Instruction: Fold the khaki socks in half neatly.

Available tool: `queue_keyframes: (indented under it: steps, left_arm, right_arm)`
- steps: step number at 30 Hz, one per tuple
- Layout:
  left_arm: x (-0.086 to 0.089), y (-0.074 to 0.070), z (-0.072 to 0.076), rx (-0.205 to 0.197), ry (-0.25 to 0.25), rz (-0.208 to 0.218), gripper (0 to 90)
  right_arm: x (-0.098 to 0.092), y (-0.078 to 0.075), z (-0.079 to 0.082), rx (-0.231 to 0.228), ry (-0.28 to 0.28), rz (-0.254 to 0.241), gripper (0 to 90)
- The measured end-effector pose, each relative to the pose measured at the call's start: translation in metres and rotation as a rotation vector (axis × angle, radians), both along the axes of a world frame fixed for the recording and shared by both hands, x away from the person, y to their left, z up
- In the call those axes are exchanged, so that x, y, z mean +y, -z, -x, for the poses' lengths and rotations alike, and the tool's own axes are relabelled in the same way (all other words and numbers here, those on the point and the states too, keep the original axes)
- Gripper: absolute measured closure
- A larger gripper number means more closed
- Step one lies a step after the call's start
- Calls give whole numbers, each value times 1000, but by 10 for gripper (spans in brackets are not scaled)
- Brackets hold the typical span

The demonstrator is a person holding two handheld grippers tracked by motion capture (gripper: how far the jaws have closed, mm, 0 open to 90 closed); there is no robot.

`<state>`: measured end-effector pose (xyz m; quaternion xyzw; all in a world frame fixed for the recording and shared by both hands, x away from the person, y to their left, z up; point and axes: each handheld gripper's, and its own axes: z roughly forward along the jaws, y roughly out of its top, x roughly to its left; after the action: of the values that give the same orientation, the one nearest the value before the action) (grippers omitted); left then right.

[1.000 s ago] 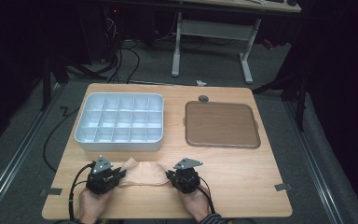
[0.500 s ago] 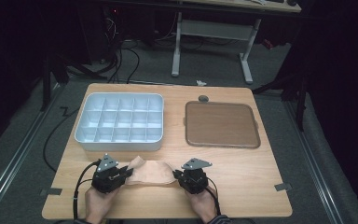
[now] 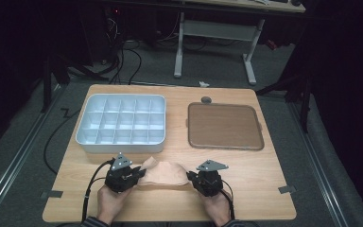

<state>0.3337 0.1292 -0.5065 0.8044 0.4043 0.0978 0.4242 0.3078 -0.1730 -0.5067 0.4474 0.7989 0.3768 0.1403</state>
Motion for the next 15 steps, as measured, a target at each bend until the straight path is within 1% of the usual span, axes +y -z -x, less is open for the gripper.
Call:
queue_keyframes:
  steps: [4, 5, 8, 15]
  left_arm:
    - [-10, 0, -3, -4, 15, -1, 778]
    - [-12, 0, -4, -4, 20, 0, 778]
    - [-17, 2, -6, 3, 25, 5, 778]
    - [-26, 9, -7, 10, 32, -15, 775]
  right_arm:
    - [-9, -1, 1, 2, 19, 3, 870]
    - [-11, -2, 1, -5, 20, 4, 870]
    - [-17, -2, 1, -1, 36, -2, 870]
    - [-25, 3, 2, 7, 57, -1, 869]
